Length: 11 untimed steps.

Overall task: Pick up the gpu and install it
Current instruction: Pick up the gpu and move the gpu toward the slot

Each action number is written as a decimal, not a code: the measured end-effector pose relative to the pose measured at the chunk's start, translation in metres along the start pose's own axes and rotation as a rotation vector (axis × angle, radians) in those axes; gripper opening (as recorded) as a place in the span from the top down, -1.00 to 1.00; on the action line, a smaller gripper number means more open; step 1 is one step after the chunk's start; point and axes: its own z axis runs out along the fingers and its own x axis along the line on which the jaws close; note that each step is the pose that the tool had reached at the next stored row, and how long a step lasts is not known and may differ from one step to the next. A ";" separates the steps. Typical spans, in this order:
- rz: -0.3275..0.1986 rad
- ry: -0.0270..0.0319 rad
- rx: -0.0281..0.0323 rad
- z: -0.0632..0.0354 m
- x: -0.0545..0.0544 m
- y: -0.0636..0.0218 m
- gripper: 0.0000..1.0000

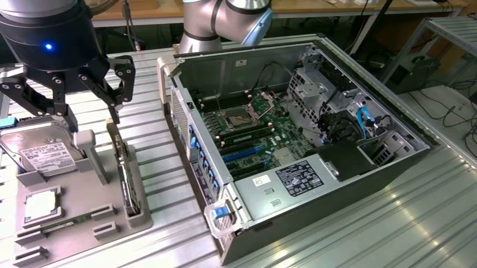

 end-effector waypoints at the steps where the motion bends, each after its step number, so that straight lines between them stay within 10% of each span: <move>1: 0.000 0.0000 0.0000 0.0004 0.000 0.0000 -0.20; 11: 0.000 0.0000 0.0000 0.0040 0.000 -0.0004 -0.20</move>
